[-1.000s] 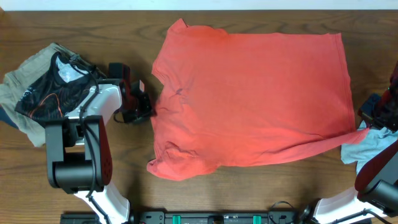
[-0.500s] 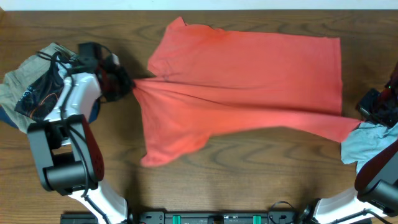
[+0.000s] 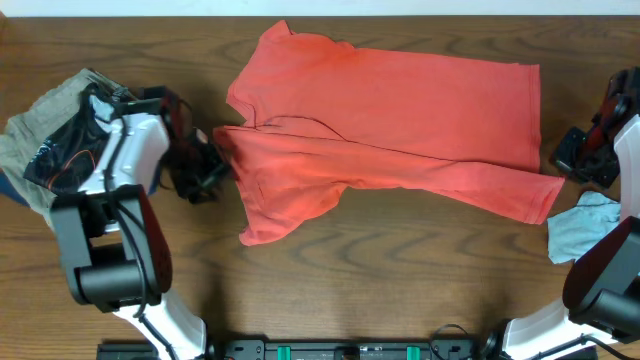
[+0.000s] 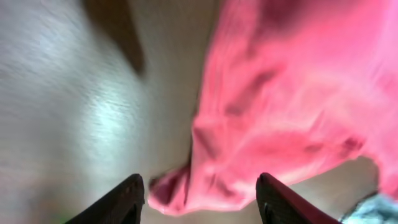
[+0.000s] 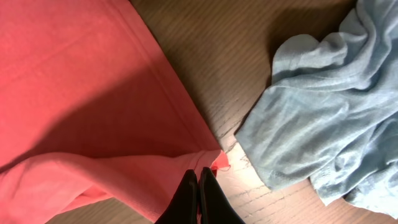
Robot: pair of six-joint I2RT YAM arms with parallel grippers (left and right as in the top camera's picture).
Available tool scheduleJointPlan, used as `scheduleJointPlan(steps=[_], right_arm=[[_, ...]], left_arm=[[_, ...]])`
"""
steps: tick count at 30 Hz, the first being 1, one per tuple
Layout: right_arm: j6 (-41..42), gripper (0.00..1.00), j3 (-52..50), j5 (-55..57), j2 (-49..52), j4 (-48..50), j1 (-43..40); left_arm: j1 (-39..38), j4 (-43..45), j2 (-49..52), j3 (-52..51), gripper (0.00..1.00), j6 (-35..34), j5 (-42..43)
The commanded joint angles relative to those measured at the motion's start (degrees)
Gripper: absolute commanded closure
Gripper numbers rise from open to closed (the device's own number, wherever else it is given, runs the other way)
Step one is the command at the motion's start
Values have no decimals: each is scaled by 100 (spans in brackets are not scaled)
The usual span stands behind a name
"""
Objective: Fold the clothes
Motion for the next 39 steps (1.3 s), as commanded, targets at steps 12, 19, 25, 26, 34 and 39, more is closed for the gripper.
scheduleJointPlan(steps=[12,19,25,26,34,39], right_arm=[[-74,99,-2,87,-101,-81,52],[-72,99,-2,343,-101,-192,48],[-70,99,-4,389,-101,-212,48],[-70,99,-4,389,-101,-212,48],[-70,99,-7,391,-101,-212,48],[-70,99,-11,389,-101,-260,48]], left_arm=[[-719,424,-33,-1213,43,146,-308],[-721,739,-33,-1263,51,149,-127],[-719,850,-33,-1261,54,170,61],[-719,852,-33,-1261,58,173,186],[-721,732,-33,-1263,93,173,428],[-702,481,-66,-1207,94,304,706]])
